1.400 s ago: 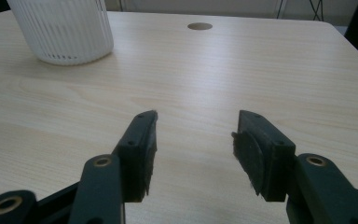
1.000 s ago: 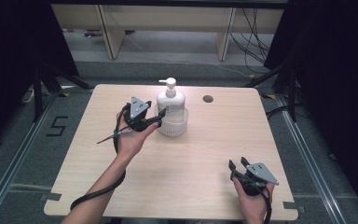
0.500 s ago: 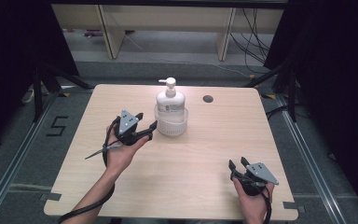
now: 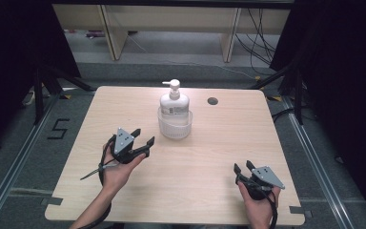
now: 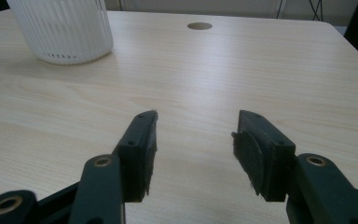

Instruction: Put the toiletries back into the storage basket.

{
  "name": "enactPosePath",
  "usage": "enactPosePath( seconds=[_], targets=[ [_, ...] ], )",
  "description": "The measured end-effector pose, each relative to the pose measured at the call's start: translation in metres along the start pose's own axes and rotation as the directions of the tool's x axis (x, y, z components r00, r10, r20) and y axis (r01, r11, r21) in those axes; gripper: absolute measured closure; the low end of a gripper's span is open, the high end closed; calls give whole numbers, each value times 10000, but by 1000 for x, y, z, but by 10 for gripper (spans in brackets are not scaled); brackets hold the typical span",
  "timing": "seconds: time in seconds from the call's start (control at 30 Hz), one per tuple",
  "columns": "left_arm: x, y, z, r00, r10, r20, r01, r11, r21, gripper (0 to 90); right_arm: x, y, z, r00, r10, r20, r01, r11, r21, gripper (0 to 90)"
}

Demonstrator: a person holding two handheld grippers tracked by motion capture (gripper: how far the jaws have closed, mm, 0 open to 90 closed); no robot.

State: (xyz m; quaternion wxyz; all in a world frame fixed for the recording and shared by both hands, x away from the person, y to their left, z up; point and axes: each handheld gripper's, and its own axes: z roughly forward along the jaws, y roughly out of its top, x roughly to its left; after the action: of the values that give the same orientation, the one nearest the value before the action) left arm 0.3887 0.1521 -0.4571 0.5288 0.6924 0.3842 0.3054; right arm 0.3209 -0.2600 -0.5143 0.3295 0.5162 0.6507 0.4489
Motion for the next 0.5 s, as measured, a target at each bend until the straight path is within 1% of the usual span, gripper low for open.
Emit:
enactPosePath(
  seconds=[0.07, 0.13, 0.17, 0.2, 0.23, 0.27, 0.3, 0.33, 0.37, 0.4, 0.43, 0.47, 0.5],
  targets=[
    [3, -6, -5, 10000, 8, -68, -8, 10000, -4, 372, 0, 0, -1, 9999, 82, -118, -81, 10000, 47, 487],
    [4, -8, -7, 9999, 32, -101, -32, 10000, 5, 372, 0, 0, -1, 10000, 38, -81, -38, 10000, 68, 487],
    [7, -13, -10, 10000, 20, -87, -21, 9999, -103, 372, 0, 0, 0, 10000, -15, -3, 15, 10000, 27, 487],
    [7, -13, -10, 10000, 20, -87, -21, 9999, -103, 372, 0, 0, 0, 10000, -17, -2, 17, 10000, 24, 487],
    [9, -19, -14, 9998, 52, -179, -52, 10000, 4, 372, 0, 0, 0, 9999, 15, -109, -15, 10000, 46, 487],
    [9, -19, -14, 9998, 52, -179, -52, 10000, 4, 372, 0, 0, 0, 9999, 15, -109, -15, 10000, 46, 487],
    [11, -26, -17, 9998, 9, -219, -9, 10000, 1, 372, 1, 0, -1, 9999, 106, -132, -104, 9999, 95, 487],
    [12, -28, -18, 9997, 41, -228, -41, 10000, 16, 372, 0, 0, -1, 10000, 13, -89, -12, 9999, 161, 487],
    [13, -32, -20, 9997, 12, -261, -11, 10000, 40, 371, 0, 0, -1, 10000, 21, -89, -19, 9999, 162, 487],
    [13, -32, -20, 9997, 12, -261, -11, 10000, 40, 371, 0, 0, -1, 10000, 21, -89, -19, 9999, 162, 487],
    [14, -39, -22, 9995, -18, -325, 19, 10000, 39, 371, 0, 0, -1, 10000, -29, -79, 30, 9998, 219, 487],
    [14, -39, -22, 9995, -18, -325, 19, 10000, 39, 371, 0, 0, -1, 10000, -29, -79, 30, 9998, 219, 487],
    [16, -46, -24, 9994, -8, -346, 8, 10000, 13, 371, -1, 1, -2, 9999, -169, 19, 169, 9998, 58, 487]
  ],
)
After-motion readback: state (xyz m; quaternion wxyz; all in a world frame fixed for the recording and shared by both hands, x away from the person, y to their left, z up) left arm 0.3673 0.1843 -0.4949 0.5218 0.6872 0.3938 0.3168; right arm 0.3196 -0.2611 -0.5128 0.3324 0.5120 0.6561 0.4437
